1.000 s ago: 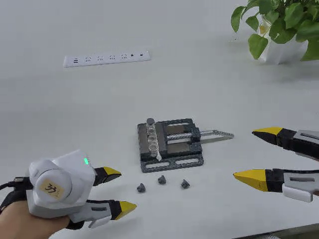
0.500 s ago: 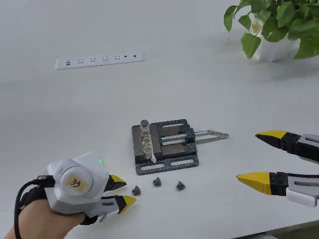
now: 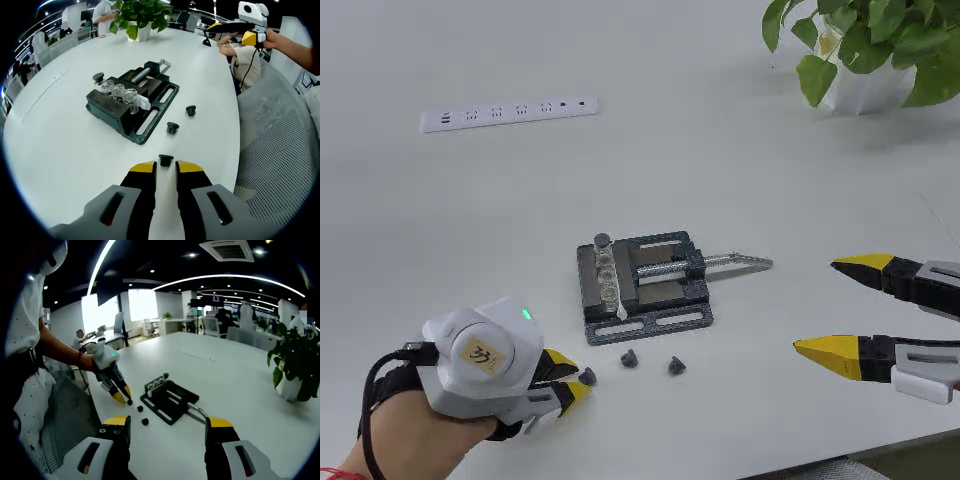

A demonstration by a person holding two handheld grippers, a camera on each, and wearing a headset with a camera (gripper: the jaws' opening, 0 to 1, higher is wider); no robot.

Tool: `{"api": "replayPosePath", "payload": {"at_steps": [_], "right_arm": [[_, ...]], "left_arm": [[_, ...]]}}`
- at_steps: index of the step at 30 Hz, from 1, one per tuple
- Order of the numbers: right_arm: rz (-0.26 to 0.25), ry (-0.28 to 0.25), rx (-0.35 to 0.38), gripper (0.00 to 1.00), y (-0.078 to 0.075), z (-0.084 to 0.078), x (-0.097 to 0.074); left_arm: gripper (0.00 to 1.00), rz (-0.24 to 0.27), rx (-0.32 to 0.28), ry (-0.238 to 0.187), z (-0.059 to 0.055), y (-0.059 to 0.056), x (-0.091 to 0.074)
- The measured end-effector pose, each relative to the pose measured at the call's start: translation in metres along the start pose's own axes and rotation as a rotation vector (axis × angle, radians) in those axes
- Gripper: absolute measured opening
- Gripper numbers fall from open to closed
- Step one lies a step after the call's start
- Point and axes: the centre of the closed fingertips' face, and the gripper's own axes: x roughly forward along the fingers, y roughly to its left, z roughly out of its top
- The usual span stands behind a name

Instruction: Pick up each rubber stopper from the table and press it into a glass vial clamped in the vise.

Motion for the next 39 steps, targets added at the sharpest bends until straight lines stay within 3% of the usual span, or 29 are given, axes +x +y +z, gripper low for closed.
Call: {"api": "replayPosePath", "payload": {"at_steps": [25, 39], "right_arm": [[-0.006, 0.007, -0.002, 0.56, -0.009, -0.003, 0.0], [0.017, 0.029, -0.01, 0.58, -0.004, -0.008, 0.003]], "left_arm": [[0.06, -0.013, 0.007, 0.018, -0.005, -0.001, 0.006], [0.04, -0.011, 0.037, 0.023, -0.005, -0.002, 0.007]]}}
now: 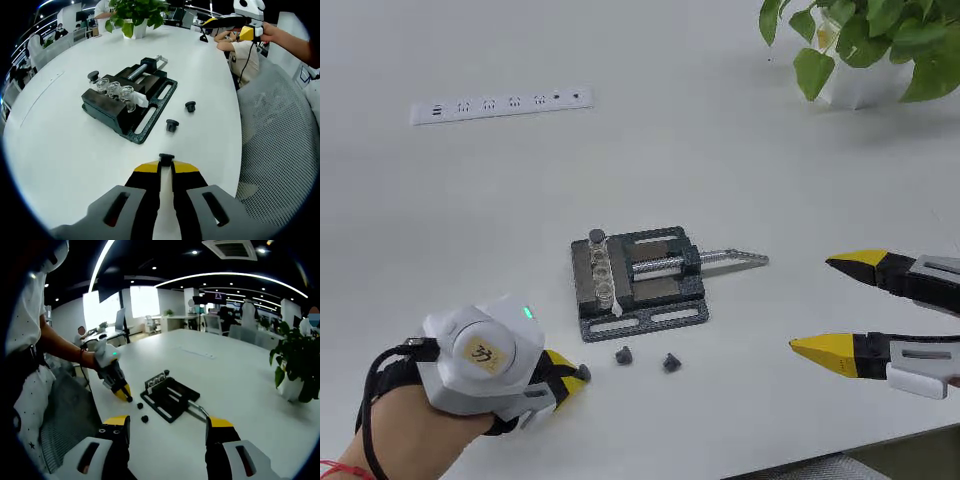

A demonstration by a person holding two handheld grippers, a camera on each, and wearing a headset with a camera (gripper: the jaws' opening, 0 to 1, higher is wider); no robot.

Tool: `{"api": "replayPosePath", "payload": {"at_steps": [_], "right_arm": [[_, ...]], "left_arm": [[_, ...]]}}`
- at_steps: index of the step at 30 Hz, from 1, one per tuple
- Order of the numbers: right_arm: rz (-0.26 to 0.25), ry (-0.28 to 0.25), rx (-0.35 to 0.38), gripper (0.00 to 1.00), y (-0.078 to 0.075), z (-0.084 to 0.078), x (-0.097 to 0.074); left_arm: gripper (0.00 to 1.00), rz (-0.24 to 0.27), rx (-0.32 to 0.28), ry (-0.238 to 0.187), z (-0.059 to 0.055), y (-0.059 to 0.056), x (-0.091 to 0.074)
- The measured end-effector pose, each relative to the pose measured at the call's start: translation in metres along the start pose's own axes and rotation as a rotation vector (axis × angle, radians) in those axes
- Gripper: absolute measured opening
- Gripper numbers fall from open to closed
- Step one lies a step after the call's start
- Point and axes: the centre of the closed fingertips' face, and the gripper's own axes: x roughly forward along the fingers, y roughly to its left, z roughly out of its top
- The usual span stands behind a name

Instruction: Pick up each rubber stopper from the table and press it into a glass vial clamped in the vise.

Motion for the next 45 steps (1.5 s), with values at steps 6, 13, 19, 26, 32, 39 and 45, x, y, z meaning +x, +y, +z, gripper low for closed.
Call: {"api": "replayPosePath", "payload": {"at_steps": [6, 13, 19, 26, 32, 39, 45], "right_arm": [[0.02, 0.009, -0.009, 0.61, 0.007, -0.001, 0.003], [0.055, 0.027, -0.032, 0.65, 0.012, -0.007, 0.007], [0.074, 0.027, -0.05, 0.67, 0.014, -0.005, 0.008], [0.116, 0.011, -0.097, 0.65, 0.033, 0.014, 0.015], [0.175, -0.003, -0.144, 0.61, 0.05, 0.032, 0.023], [0.257, -0.031, -0.227, 0.49, 0.081, 0.057, 0.036], [0.344, -0.001, -0.33, 0.36, 0.105, 0.061, 0.045]], "left_arm": [[0.04, -0.002, 0.015, -0.005, 0.002, -0.002, -0.001], [0.04, -0.008, 0.033, -0.031, 0.011, -0.005, -0.012], [0.04, -0.019, 0.068, -0.066, 0.027, -0.007, -0.026], [0.04, -0.043, 0.137, -0.128, 0.062, -0.019, -0.05], [0.04, -0.072, 0.187, -0.17, 0.092, -0.037, -0.068], [0.04, -0.1, 0.259, -0.169, 0.115, -0.06, -0.078], [0.04, -0.134, 0.321, -0.147, 0.123, -0.078, -0.078]]}}
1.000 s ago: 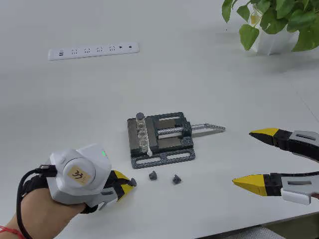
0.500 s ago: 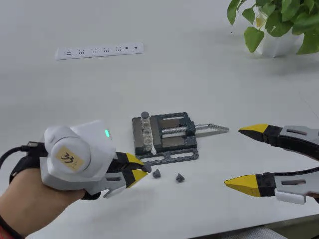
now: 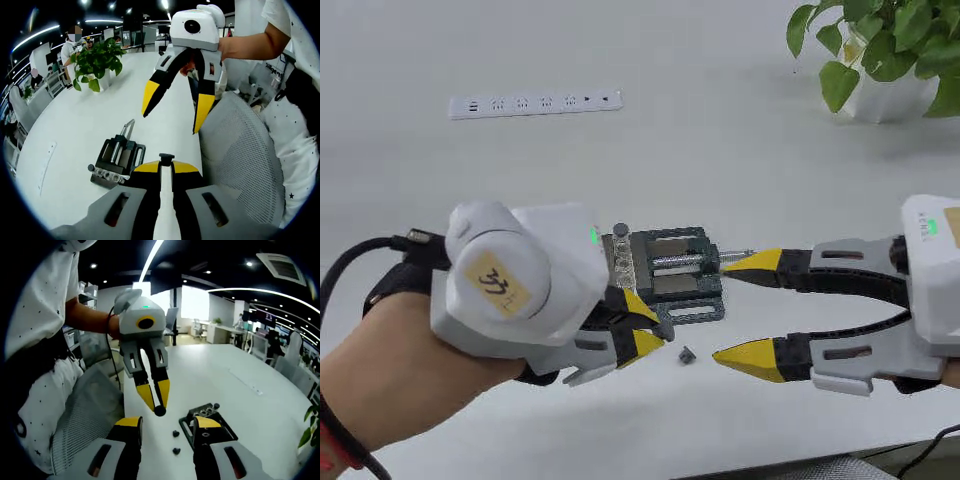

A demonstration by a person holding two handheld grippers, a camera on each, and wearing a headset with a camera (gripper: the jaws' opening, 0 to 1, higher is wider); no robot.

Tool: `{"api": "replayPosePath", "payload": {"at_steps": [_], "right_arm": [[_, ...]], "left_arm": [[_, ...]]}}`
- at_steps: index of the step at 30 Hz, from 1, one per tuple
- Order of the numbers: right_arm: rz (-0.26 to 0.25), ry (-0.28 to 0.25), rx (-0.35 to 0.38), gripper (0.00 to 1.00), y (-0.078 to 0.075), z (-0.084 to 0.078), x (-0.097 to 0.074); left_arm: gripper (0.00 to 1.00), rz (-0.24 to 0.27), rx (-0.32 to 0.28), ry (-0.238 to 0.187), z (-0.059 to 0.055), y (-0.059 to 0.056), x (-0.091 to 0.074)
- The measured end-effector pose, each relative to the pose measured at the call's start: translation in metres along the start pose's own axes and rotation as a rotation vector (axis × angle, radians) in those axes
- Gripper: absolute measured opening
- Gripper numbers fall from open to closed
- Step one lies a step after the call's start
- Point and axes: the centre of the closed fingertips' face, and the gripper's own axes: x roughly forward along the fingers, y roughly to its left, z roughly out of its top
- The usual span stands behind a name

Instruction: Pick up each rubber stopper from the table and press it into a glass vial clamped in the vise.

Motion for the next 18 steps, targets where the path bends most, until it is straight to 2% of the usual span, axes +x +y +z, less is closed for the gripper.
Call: {"api": "replayPosePath", "payload": {"at_steps": [4, 6, 7, 14, 18], "right_arm": [[0.046, 0.027, -0.051, 0.27, 0.009, 0.0, 0.007], [0.057, 0.042, -0.076, 0.23, 0.011, -0.001, 0.009], [0.066, 0.045, -0.084, 0.22, 0.012, -0.001, 0.009], [0.08, 0.068, -0.12, 0.11, 0.013, -0.002, 0.011], [0.085, 0.069, -0.119, 0.1, 0.014, -0.003, 0.011]], "left_arm": [[0.04, -0.011, 0.018, 0.0, 0.003, -0.003, 0.0], [0.04, -0.015, 0.028, 0.0, 0.01, -0.008, 0.002], [0.04, -0.018, 0.029, 0.0, 0.008, -0.008, 0.003], [0.04, -0.03, 0.043, 0.004, 0.013, -0.012, 0.001], [0.04, -0.033, 0.047, 0.005, 0.013, -0.013, 0.001]]}}
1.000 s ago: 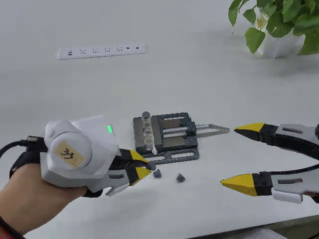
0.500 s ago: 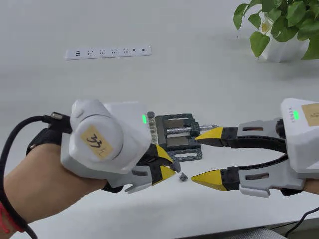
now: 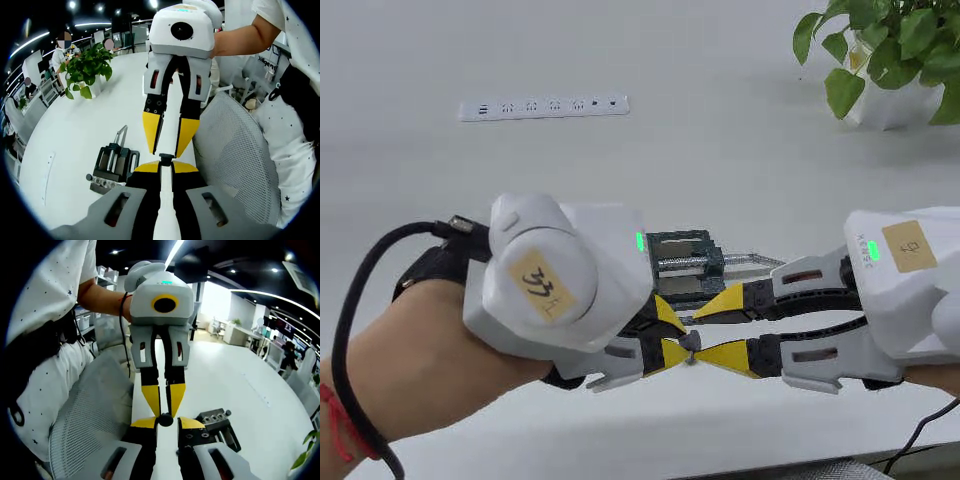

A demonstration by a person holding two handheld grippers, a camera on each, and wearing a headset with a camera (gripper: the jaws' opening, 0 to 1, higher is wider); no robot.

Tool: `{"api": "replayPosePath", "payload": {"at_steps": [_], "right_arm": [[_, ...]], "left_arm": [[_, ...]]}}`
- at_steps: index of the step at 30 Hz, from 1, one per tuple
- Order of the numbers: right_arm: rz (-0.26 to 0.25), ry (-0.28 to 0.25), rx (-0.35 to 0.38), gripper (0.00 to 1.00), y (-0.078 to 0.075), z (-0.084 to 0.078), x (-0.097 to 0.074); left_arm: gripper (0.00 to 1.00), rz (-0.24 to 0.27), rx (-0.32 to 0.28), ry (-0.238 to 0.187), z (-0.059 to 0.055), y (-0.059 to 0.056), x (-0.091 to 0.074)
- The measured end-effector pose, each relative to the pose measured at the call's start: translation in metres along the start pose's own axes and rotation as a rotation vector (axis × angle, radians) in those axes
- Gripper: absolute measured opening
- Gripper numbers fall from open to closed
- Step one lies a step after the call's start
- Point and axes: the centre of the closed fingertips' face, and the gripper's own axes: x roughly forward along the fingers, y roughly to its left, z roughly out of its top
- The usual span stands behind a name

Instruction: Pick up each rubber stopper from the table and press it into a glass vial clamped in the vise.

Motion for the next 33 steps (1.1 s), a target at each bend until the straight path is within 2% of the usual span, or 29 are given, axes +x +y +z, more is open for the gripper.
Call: {"api": "replayPosePath", "payload": {"at_steps": [33], "right_arm": [[0.008, -0.002, 0.03, 0.07, 0.003, 0.0, -0.0012]], "left_arm": [[0.04, -0.007, 0.015, -0.01, 0.0033, -0.0007, -0.0011]]}}
